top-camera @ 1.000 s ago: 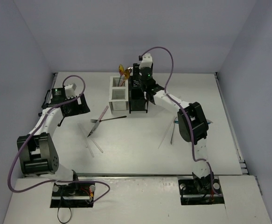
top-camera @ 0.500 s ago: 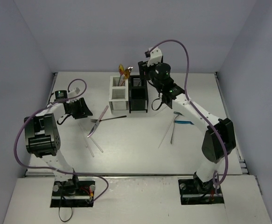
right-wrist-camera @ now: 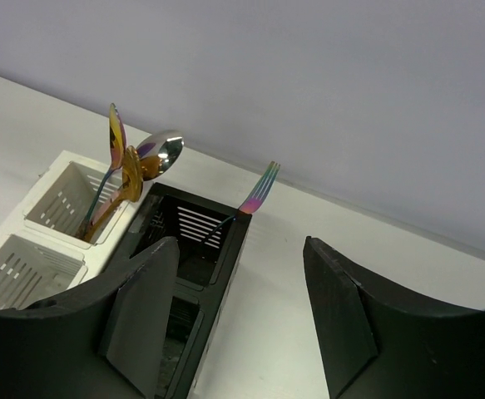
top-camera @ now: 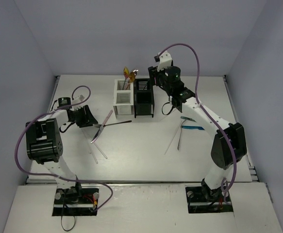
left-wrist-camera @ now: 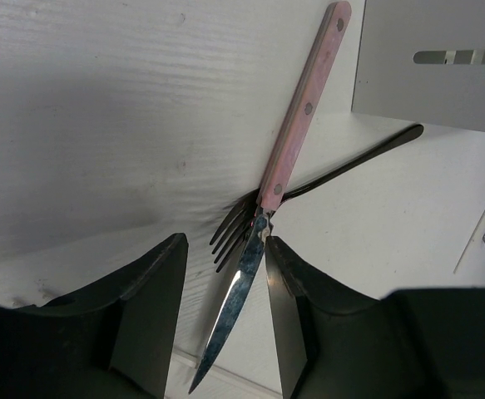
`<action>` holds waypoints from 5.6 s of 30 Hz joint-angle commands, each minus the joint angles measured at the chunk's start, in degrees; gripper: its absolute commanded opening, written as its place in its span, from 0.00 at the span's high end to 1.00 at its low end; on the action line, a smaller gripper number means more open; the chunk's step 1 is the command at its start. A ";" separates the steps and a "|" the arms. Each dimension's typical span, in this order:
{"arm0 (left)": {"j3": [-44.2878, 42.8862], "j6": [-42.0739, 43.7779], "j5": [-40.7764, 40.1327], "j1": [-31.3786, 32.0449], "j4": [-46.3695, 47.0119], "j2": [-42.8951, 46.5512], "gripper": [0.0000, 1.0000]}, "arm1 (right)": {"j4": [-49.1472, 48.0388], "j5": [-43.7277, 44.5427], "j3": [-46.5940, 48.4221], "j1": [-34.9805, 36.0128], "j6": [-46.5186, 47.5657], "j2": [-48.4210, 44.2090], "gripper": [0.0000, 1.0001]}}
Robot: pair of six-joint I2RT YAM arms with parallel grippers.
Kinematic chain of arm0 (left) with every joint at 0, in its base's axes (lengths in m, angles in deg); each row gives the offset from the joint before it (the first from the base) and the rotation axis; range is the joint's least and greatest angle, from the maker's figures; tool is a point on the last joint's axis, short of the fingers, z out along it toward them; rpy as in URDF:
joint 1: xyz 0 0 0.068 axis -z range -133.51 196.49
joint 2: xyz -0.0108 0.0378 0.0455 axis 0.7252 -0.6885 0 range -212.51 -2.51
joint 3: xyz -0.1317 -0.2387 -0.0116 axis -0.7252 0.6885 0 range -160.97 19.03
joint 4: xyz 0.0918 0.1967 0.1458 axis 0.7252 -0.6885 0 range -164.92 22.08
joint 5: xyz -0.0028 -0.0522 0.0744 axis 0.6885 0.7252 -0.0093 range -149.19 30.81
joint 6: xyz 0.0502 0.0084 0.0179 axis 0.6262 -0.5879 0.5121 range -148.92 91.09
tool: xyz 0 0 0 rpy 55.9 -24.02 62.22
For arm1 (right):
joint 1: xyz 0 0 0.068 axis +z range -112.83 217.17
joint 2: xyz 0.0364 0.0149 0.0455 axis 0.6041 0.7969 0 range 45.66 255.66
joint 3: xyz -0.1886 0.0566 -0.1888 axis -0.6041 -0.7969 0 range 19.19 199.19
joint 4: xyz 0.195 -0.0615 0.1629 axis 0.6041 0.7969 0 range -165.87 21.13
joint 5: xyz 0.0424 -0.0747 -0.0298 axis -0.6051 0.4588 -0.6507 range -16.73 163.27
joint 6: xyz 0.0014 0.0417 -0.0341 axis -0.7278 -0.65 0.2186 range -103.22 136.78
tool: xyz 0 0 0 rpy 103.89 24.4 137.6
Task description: Sort the eating utensils into containers
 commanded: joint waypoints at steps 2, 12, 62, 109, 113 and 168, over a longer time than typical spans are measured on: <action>-0.65 0.11 1.38 -0.30 0.87 1.02 0.67 | -3.16 -1.09 0.75 -0.48 -0.10 -3.05 0.42; -0.95 -0.12 1.75 -0.30 0.76 -0.20 0.71 | -2.96 -1.19 0.41 -0.59 -0.14 -2.98 0.42; -14.81 38.36 -3.65 4.09 -23.72 33.39 1.00 | 5.19 -23.41 -6.12 2.44 -1.49 -18.07 0.06; -7.05 72.80 22.68 15.69 -30.44 46.69 1.00 | 15.11 -45.35 0.87 23.27 -10.04 -3.16 0.66; -6.74 72.75 22.93 15.61 -30.48 46.59 1.00 | 17.38 -44.89 -0.36 21.65 -8.63 -5.81 0.66; -3.81 34.73 8.20 9.80 -2.83 50.80 0.07 | 18.49 -41.43 -1.26 13.39 -0.53 -9.13 1.00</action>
